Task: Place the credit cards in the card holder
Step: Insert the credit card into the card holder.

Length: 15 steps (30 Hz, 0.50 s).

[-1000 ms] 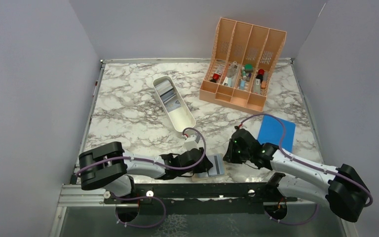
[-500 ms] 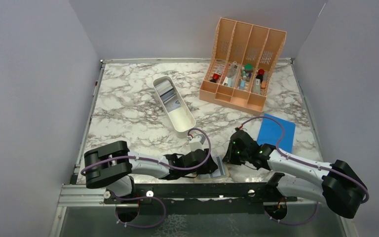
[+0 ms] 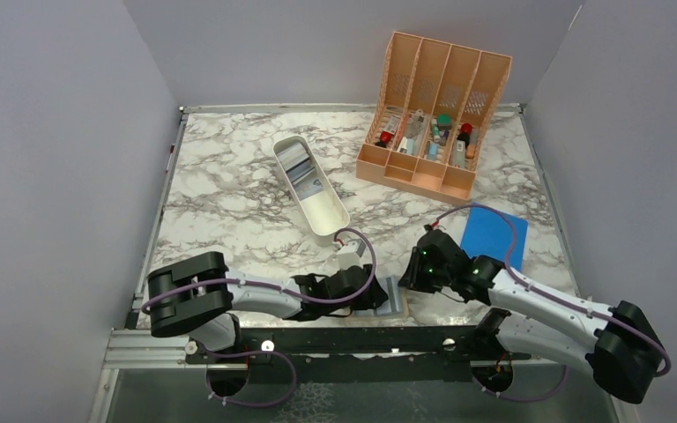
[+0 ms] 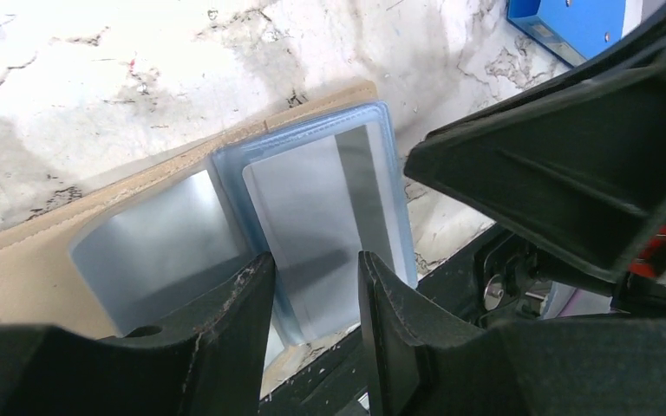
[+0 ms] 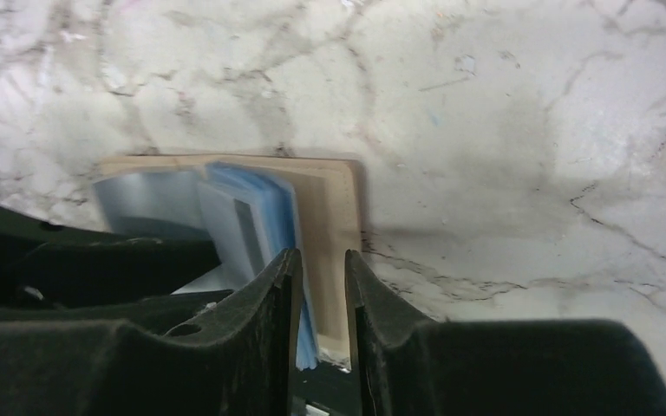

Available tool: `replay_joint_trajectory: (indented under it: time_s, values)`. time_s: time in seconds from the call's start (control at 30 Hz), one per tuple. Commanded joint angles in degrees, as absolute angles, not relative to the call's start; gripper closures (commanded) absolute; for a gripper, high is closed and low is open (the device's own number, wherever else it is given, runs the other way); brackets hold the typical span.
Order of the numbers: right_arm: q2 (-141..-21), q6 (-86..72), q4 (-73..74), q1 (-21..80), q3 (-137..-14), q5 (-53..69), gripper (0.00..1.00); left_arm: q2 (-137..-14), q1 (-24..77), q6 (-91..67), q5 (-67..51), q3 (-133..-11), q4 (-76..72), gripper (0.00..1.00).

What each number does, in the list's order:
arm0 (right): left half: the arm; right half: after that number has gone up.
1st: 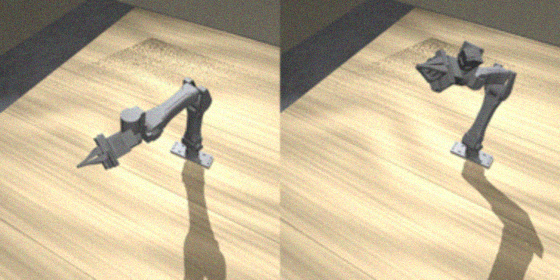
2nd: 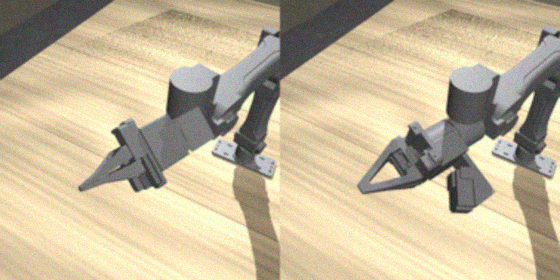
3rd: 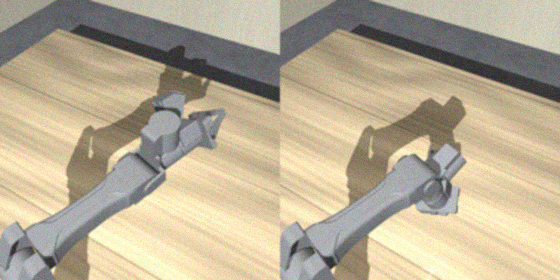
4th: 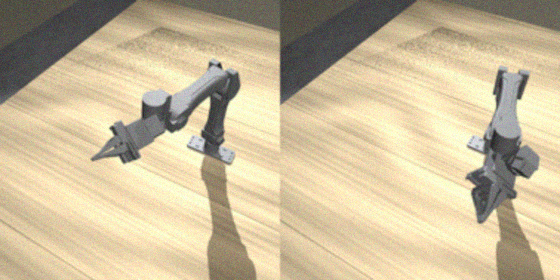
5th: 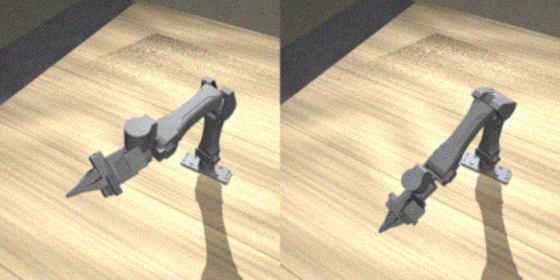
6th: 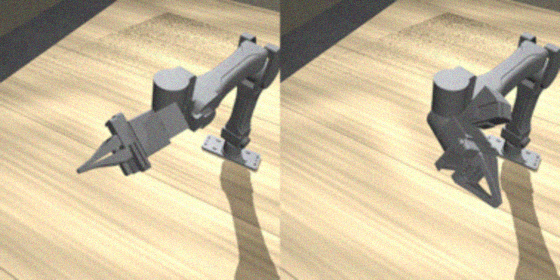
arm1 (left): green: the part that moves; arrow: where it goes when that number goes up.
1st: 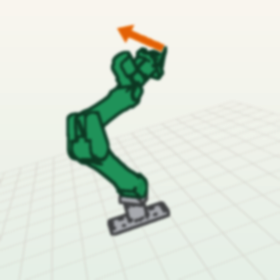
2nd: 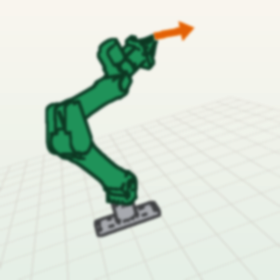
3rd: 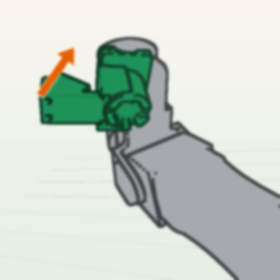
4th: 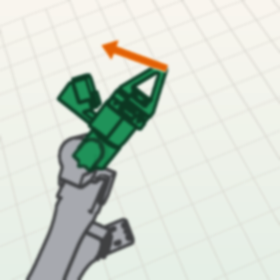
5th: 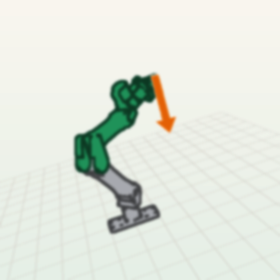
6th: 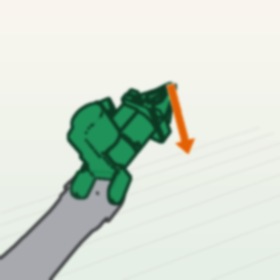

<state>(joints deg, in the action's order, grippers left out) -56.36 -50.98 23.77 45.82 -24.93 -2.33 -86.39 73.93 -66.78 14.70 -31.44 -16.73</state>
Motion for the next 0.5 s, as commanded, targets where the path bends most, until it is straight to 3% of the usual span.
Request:
replay_joint_trajectory:
  time_s: [0.0, 0.23, 0.47]
  values:
    - [-52.32, -47.42, 27.92, 46.32, -28.43, -2.99, 0.68, -82.85, 73.83, -65.90, 17.50, -31.49, -14.05, 0.57]
    - [-48.75, -45.70, 23.65, 46.32, -26.66, 6.04, 0.57, -78.64, 73.77, -65.38, 18.72, -31.59, -8.66, 0.57]
    - [-52.79, -46.96, 18.65, 46.32, -24.34, 9.87, 0.56, -75.30, 73.76, -66.20, 18.48, -27.54, -6.86, 0.80]
